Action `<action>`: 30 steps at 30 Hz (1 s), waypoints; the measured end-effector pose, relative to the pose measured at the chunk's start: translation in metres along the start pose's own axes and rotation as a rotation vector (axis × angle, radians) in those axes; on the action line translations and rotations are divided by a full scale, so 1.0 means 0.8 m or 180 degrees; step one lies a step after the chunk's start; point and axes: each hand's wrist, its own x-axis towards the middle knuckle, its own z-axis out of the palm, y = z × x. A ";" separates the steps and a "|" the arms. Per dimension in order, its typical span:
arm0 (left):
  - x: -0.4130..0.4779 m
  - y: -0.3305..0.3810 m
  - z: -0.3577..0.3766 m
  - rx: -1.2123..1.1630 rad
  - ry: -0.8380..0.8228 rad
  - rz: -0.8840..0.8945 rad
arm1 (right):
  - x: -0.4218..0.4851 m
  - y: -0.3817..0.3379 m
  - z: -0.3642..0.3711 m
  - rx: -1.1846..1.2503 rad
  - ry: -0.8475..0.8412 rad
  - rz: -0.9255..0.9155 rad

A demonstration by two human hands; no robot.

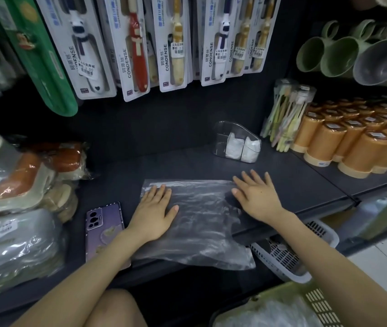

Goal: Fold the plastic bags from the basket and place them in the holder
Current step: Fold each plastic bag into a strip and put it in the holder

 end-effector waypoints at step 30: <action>-0.036 0.018 -0.002 -0.0153 -0.0220 0.0296 | -0.047 0.035 -0.015 -0.0101 0.1778 -0.1587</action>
